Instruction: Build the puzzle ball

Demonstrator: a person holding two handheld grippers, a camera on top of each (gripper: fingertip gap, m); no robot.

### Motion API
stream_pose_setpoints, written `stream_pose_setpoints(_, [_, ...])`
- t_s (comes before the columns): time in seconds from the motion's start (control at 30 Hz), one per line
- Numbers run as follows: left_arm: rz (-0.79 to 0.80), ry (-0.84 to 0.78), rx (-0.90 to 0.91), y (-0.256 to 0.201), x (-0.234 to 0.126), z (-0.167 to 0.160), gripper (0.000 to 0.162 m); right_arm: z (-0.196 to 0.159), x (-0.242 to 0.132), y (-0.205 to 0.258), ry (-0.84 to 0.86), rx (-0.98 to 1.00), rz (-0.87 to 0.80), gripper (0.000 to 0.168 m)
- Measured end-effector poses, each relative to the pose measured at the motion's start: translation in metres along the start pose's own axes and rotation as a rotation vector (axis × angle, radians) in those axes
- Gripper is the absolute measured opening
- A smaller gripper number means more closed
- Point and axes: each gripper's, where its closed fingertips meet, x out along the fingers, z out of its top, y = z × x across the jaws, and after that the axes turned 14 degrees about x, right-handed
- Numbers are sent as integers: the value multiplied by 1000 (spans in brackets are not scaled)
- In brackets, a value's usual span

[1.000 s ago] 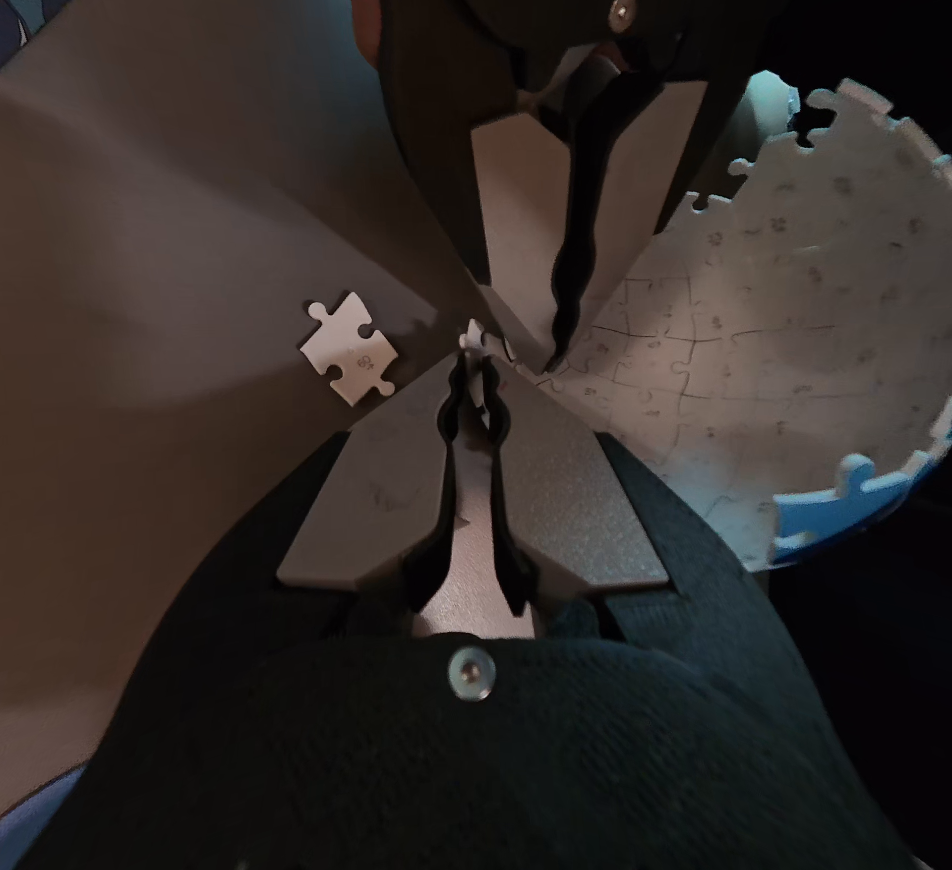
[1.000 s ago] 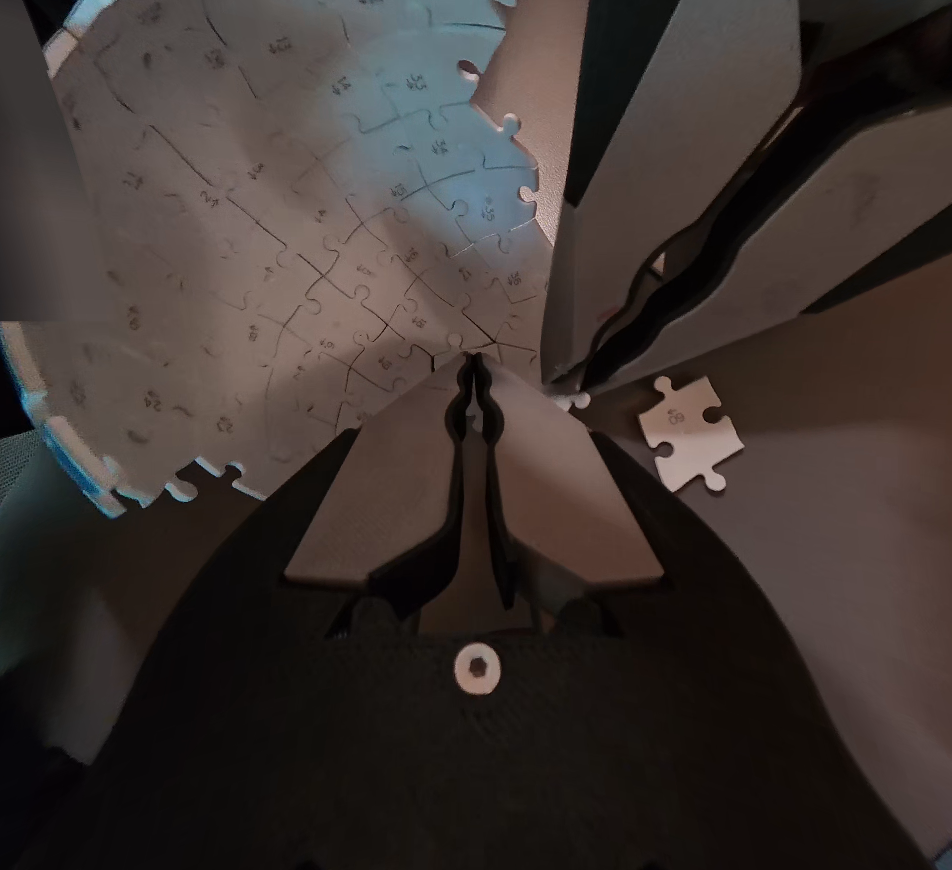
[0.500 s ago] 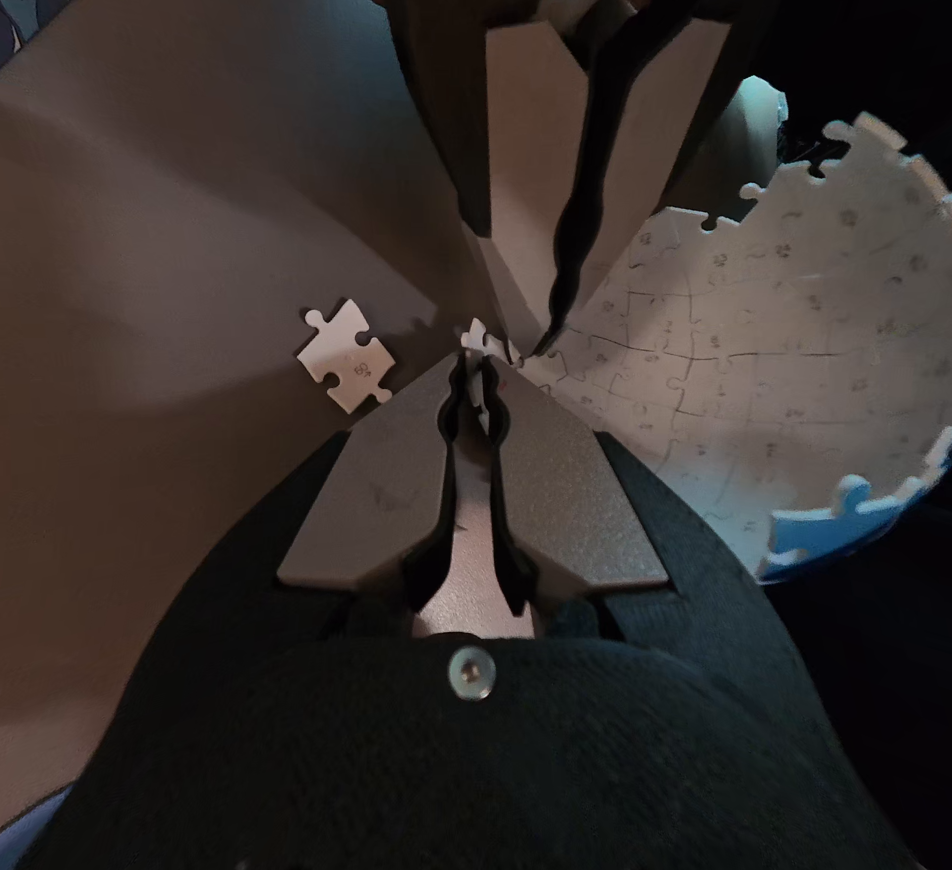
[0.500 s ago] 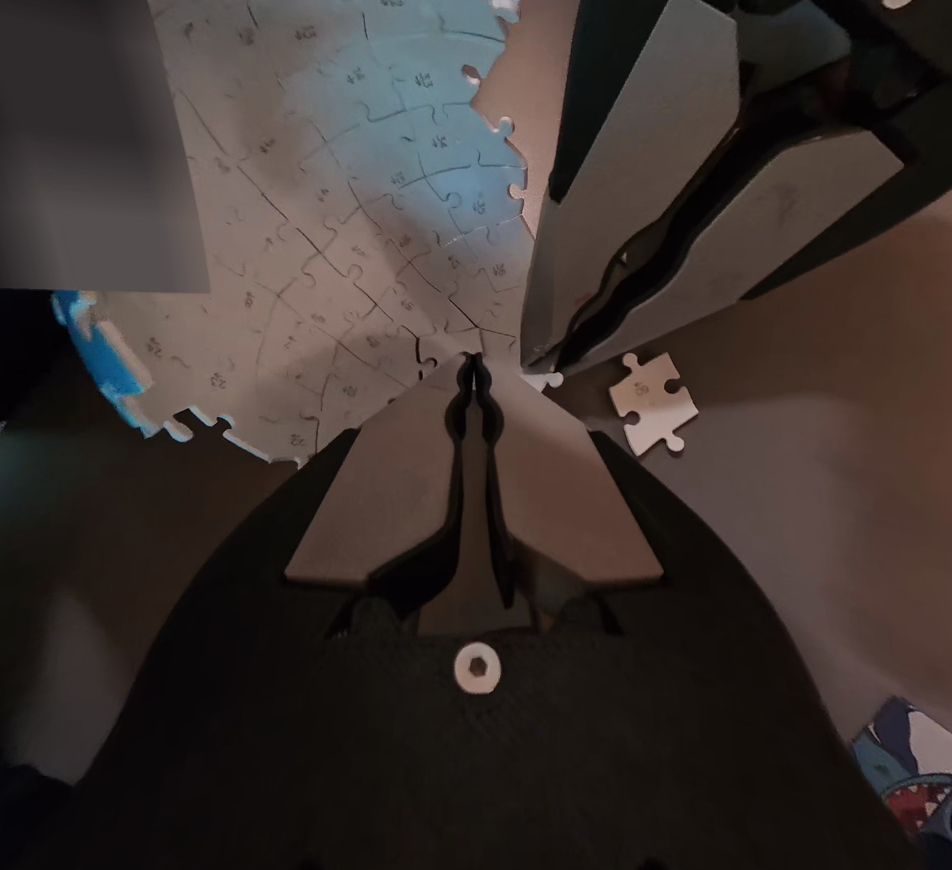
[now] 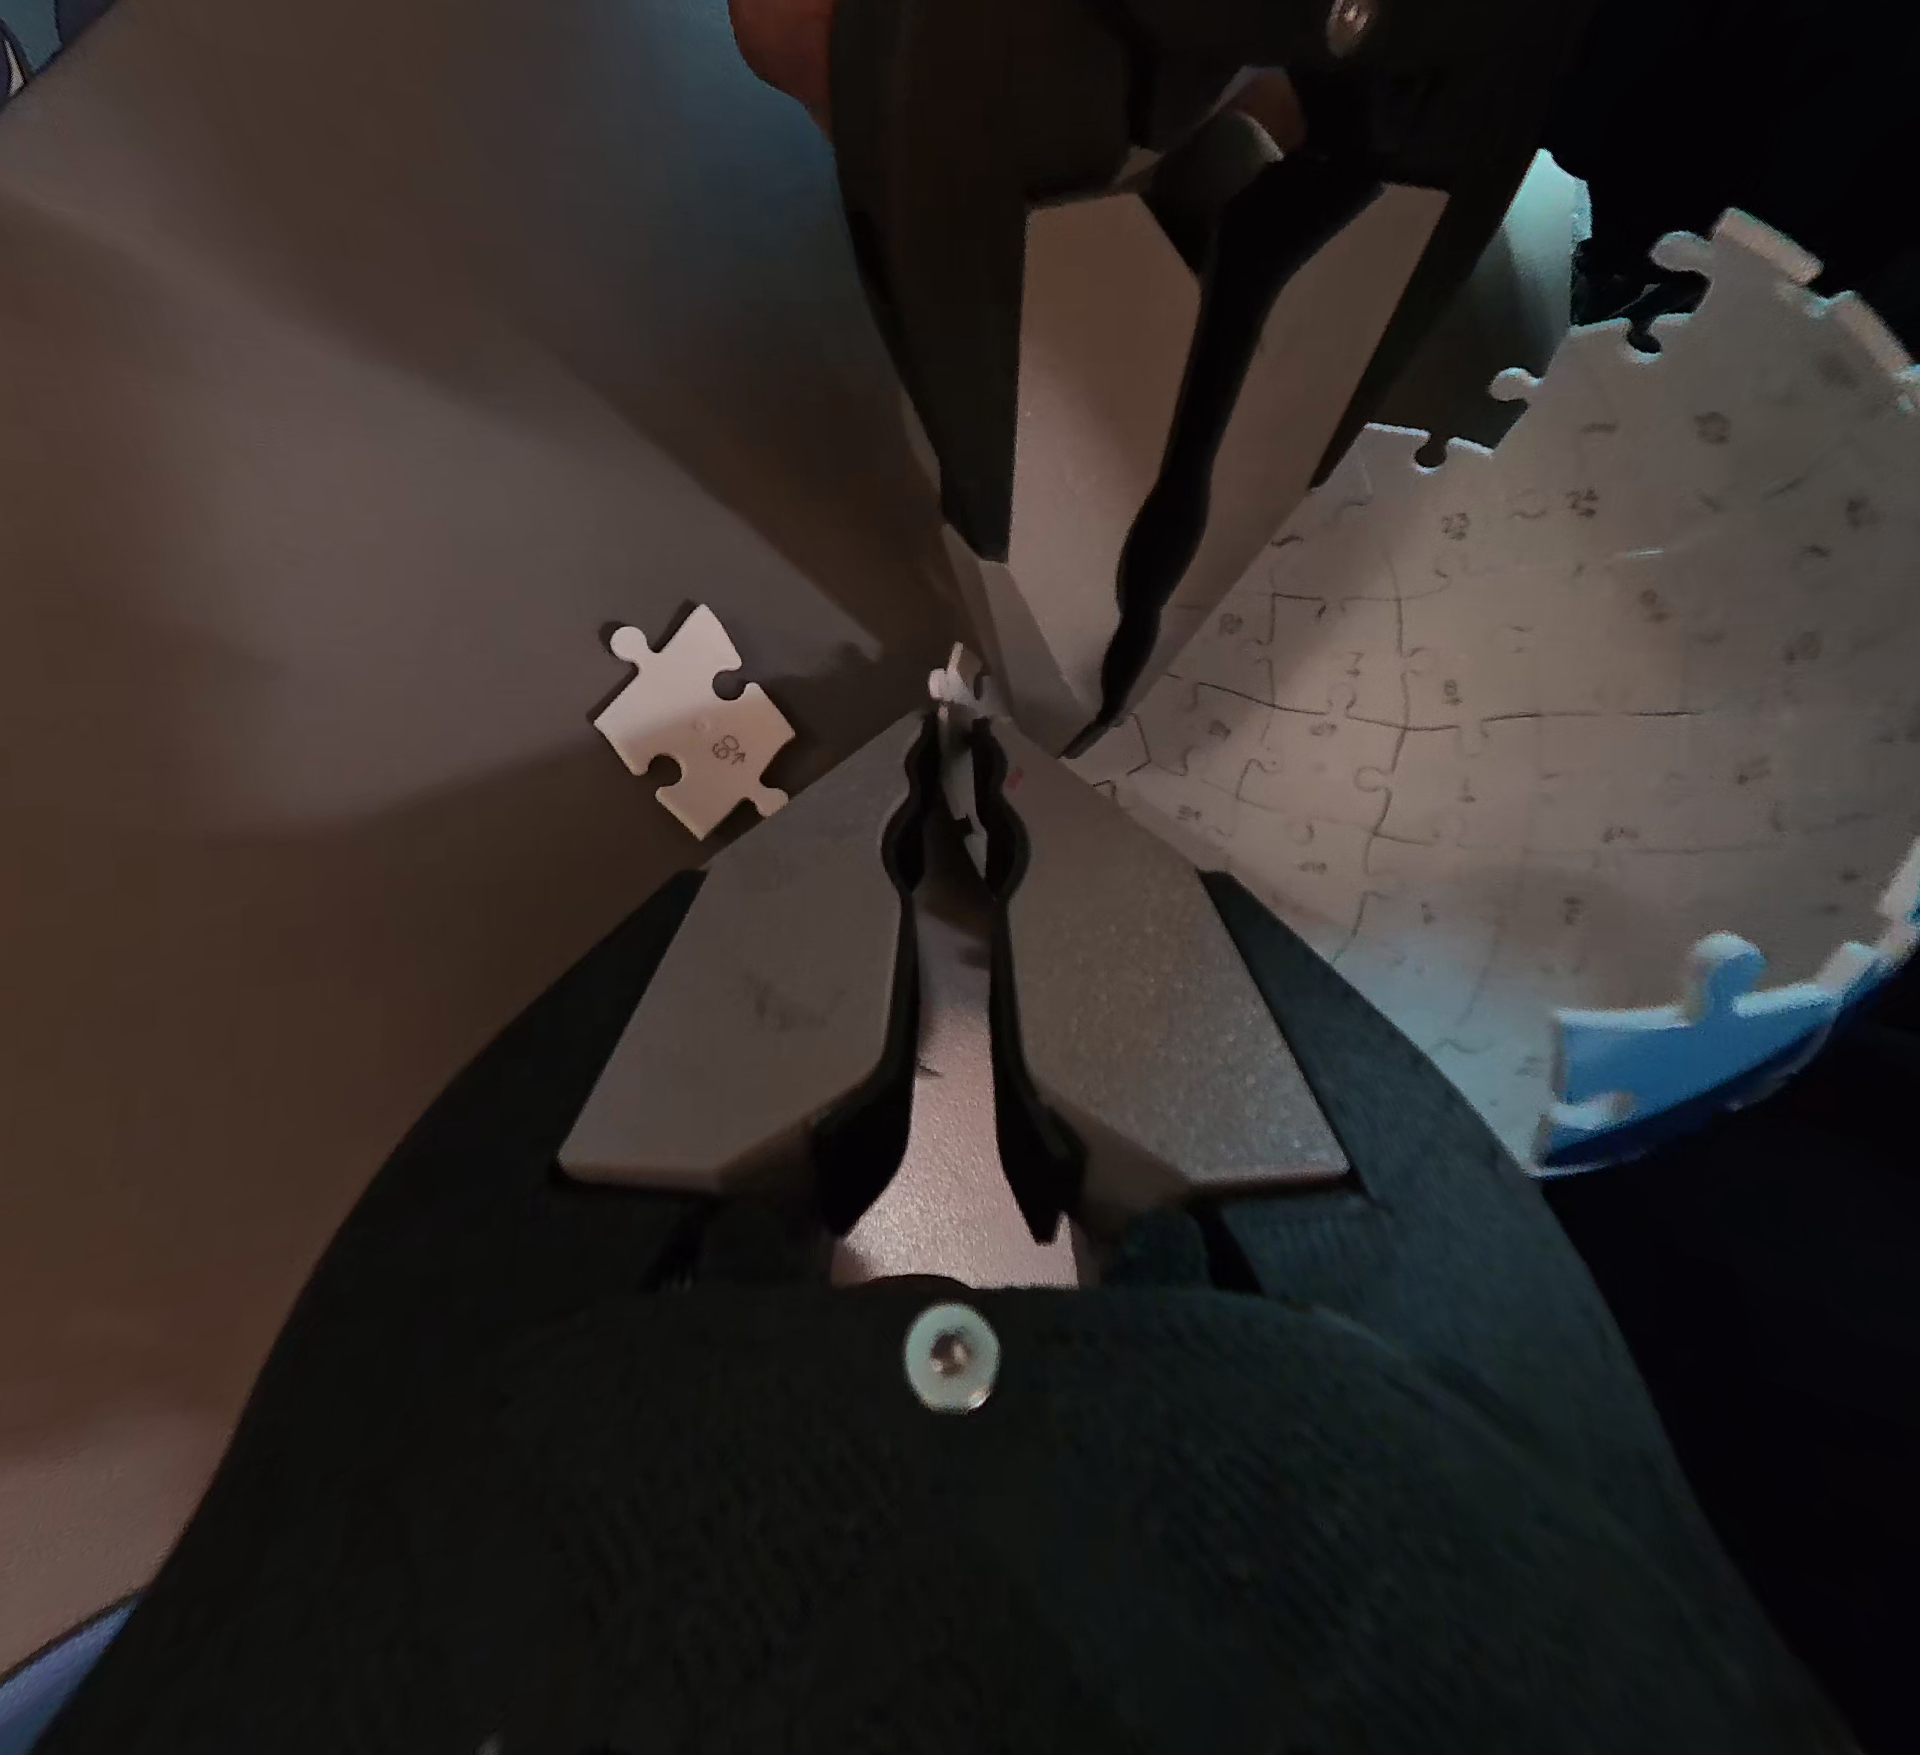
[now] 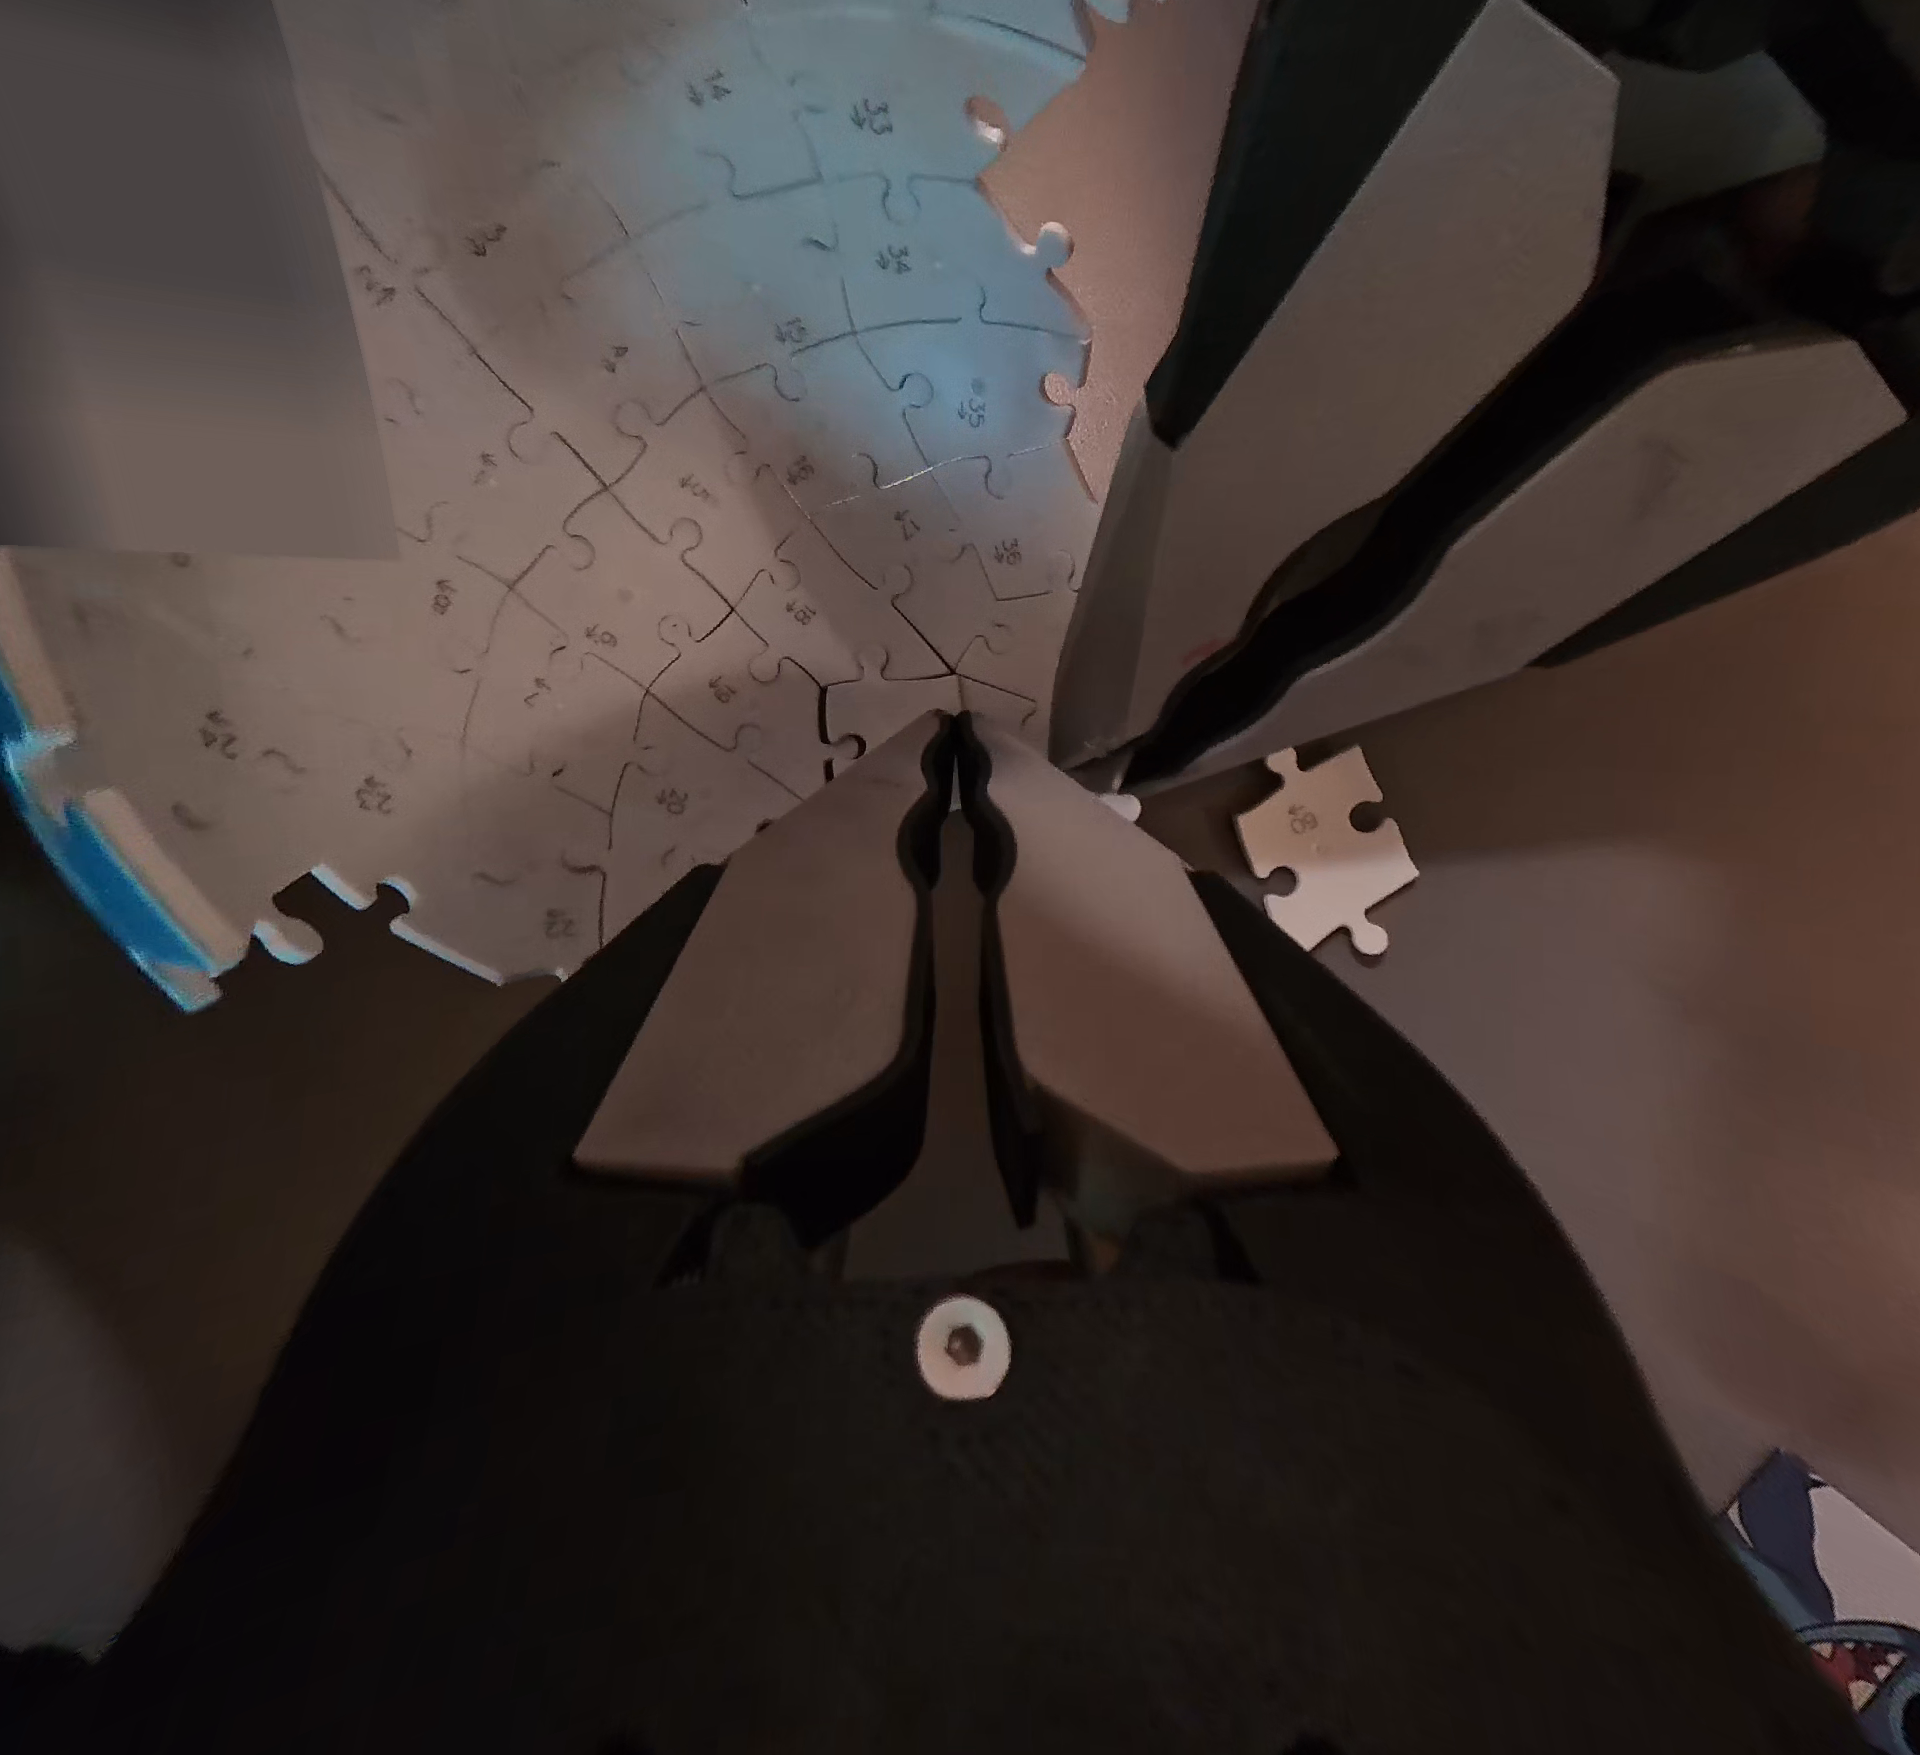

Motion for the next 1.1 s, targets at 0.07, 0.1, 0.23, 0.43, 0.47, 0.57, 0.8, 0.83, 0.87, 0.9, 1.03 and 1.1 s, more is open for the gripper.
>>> stream_pose_setpoints(0.07, [2, 1, 1, 0, 0, 0, 4, 1, 0, 0, -2, -3, 0, 0])
stream_pose_setpoints(0.1, [1, 1, 1, 0, 0, 0, 4, 1, 0, 0, -5, -6, 1, 0])
stream_pose_setpoints(0.23, [0, 3, 3, -1, 1, 0, 4, 2, 2, 0, -12, -36, -10, 0])
stream_pose_setpoints(0.43, [-10, 2, 3, -2, 2, 0, 4, 5, 3, -1, -24, -156, -68, 0])
stream_pose_setpoints(0.47, [-11, 2, 4, -2, 3, 0, 4, 6, 4, -2, -30, -161, -67, 0])
stream_pose_setpoints(0.57, [-14, 1, 4, -3, 3, 0, 4, 7, 4, -3, -40, -167, -61, 0])
stream_pose_setpoints(0.8, [-39, -2, -4, -6, 2, -1, 4, 11, 7, -5, -39, -244, -100, 0])
stream_pose_setpoints(0.83, [-40, -2, -4, -6, 2, -1, 5, 11, 7, -5, -42, -251, -100, 0])
stream_pose_setpoints(0.87, [-40, -2, -5, -6, 2, -1, 4, 11, 7, -6, -46, -259, -100, 0])
stream_pose_setpoints(0.9, [-38, 0, -4, -6, 2, -1, 5, 11, 7, -6, -46, -269, -104, 0])
stream_pose_setpoints(1.03, [-46, 5, -2, -7, 2, -2, 5, 12, 9, -5, -25, -319, -137, 0])
stream_pose_setpoints(1.1, [-52, 7, -3, -8, 2, -2, 5, 12, 9, -5, -15, -346, -147, 0])
